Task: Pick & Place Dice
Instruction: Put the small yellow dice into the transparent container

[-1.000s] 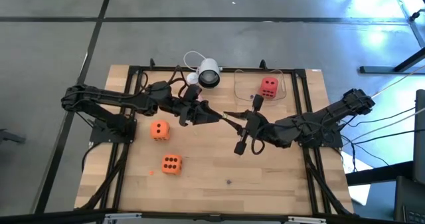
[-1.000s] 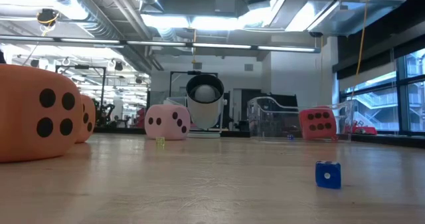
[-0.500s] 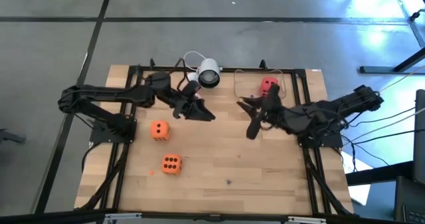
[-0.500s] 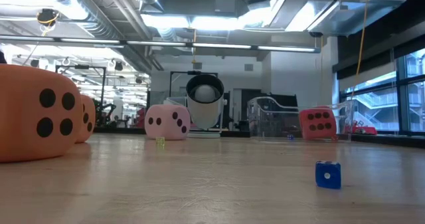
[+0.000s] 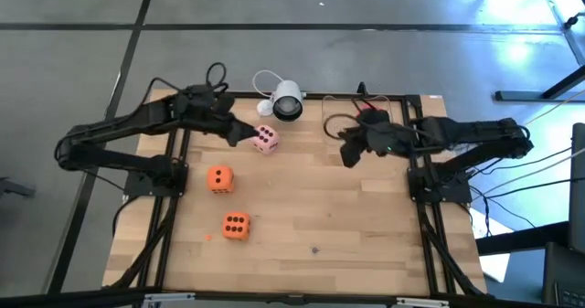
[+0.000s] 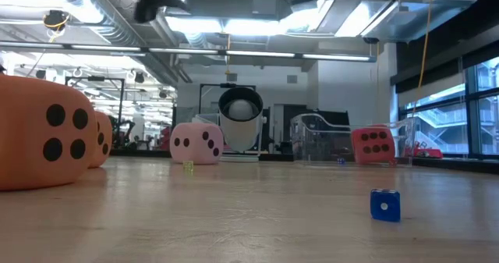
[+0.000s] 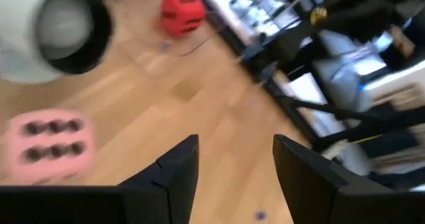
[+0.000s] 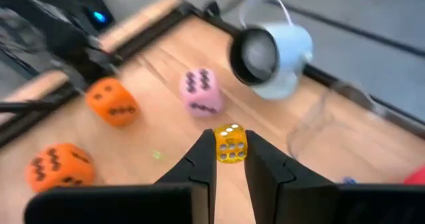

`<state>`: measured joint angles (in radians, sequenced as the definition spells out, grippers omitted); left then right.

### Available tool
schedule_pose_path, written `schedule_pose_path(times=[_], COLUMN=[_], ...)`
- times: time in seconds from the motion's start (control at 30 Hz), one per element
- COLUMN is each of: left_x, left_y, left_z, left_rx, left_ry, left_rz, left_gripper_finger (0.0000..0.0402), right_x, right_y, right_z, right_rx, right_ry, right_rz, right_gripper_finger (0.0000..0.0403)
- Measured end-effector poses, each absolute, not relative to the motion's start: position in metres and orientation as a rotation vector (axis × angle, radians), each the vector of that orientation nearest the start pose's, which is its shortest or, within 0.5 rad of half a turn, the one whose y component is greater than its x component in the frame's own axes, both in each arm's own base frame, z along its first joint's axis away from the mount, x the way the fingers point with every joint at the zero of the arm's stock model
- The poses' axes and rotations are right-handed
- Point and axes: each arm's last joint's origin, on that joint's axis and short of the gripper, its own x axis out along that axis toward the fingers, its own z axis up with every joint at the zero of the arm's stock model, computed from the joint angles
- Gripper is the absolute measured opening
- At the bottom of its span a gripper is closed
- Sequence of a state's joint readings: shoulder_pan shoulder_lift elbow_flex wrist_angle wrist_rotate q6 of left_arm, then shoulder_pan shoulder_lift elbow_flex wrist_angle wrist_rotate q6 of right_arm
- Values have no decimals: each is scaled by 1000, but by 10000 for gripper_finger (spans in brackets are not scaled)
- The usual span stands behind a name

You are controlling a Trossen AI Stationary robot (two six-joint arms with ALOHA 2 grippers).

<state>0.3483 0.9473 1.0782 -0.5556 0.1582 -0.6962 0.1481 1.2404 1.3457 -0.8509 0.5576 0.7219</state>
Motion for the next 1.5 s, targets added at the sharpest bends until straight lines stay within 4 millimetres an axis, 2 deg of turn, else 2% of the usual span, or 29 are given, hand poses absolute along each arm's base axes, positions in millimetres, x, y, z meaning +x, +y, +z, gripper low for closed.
schedule_pose_path(times=[0.13, 0.33, 0.6, 0.77, 1.1, 1.5], left_x=[167, 160, 156, 151, 144, 144], left_y=[48, 29, 15, 13, 14, 14], left_z=[370, 370, 371, 362, 353, 353], left_rx=[-769, -712, -631, -584, -581, -568], left_ry=[370, 399, 404, 520, 609, 613], left_rz=[340, 348, 331, 352, 431, 426], left_gripper_finger=[187, 187, 187, 187, 187, 187], right_x=[242, 247, 261, 264, 271, 274], right_y=[-2, -50, -115, -147, -180, -195], right_z=[368, 347, 304, 272, 220, 190], right_rx=[453, 490, 660, 736, 819, 901], right_ry=[612, 802, 1019, 1165, 1345, 1419], right_rz=[-658, -718, -743, -788, -824, -841], right_gripper_finger=[52, 52, 52, 52, 52, 52])
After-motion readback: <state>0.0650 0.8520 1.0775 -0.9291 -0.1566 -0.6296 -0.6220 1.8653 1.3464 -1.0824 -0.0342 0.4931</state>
